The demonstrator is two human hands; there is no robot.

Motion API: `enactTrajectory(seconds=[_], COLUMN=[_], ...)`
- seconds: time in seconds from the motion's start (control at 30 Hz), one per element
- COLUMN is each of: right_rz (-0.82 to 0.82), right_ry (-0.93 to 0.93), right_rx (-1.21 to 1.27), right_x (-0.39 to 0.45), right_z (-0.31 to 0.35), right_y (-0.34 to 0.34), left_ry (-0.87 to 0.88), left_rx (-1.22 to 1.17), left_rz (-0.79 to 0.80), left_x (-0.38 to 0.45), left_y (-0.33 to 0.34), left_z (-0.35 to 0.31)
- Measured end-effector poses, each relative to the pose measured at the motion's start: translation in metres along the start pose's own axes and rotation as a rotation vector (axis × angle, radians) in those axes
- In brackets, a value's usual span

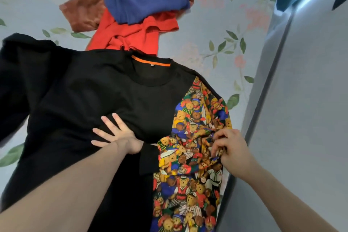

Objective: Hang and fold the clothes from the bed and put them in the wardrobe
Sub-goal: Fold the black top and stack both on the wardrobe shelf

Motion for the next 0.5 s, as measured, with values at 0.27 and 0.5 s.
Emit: enactTrajectory(seconds=[0.27, 0.5], right_rz=[-0.676, -0.32], right_ry=[0.771, 1.169], right_rx=[0.822, 0.954], right_x=[-0.075, -0.096], right_z=[0.053, 0.107], right_y=[0.02, 0.087], left_ry=[0.038, 0.346], left_rx=[-0.026, -0.1], left_rz=[0.025, 0.236], left_x=[-0.001, -0.005], left_y=[0.002, -0.015], left_z=[0.009, 0.05])
Point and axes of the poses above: each hand's wrist, its own x-axis towards the middle knuckle, its own y-axis out of the palm, z = x × y, the point moved 5 cm from there along x, towards the middle knuckle, and after that the axes turned 6 degrees about y, right-handed, at the moved point
